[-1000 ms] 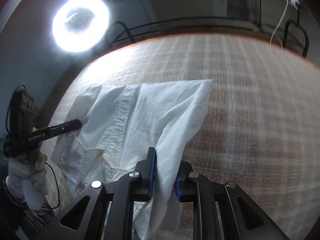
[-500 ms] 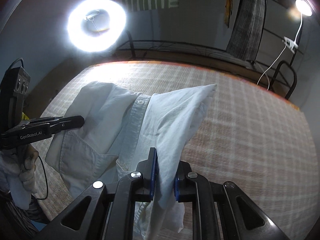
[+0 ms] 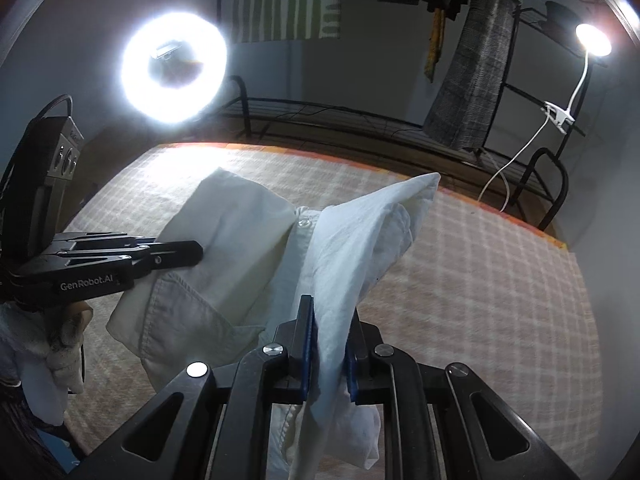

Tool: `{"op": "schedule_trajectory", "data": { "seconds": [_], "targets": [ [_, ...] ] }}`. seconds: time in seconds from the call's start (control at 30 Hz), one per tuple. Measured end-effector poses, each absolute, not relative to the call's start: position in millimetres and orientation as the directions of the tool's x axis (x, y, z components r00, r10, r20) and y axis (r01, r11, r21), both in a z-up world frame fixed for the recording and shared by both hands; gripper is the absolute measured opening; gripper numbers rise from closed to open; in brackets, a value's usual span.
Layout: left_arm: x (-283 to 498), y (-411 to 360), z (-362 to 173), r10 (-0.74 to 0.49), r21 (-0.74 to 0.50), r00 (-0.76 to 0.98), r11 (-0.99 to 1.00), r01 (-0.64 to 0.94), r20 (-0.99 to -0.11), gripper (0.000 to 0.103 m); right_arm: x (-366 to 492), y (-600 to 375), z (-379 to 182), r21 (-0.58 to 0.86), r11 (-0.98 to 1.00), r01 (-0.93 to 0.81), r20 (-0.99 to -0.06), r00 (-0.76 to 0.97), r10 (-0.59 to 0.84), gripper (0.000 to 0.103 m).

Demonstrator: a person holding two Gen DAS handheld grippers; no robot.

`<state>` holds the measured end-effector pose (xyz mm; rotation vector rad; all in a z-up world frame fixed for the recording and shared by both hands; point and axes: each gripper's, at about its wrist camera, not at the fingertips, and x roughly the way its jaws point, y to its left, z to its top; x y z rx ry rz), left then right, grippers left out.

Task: Fold small clothes
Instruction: 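Lift the shirt edge with both grippers and fold it over the bundle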

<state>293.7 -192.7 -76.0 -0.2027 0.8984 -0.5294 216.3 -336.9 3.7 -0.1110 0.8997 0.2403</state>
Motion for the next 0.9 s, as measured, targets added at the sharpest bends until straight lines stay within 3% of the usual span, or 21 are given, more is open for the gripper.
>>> {"op": "schedule_trajectory", "data": {
  "seconds": [0.6, 0.9],
  "targets": [
    [408.8, -364.5, -89.4, -0.581, -0.369, 0.479, 0.803, 0.467, -0.658, 0.01, 302.9, -493.2, -18.0, -0.081, 0.995, -0.064, -0.774, 0.633, -0.022, 0.011],
    [453.9, -399.6, -112.7, -0.535, -0.323, 0.492, 0.831, 0.452, -0.687, 0.01, 359.6, -544.0, -46.9, -0.02, 1.0, -0.005, -0.766, 0.643, -0.012, 0.01]
  ]
}}
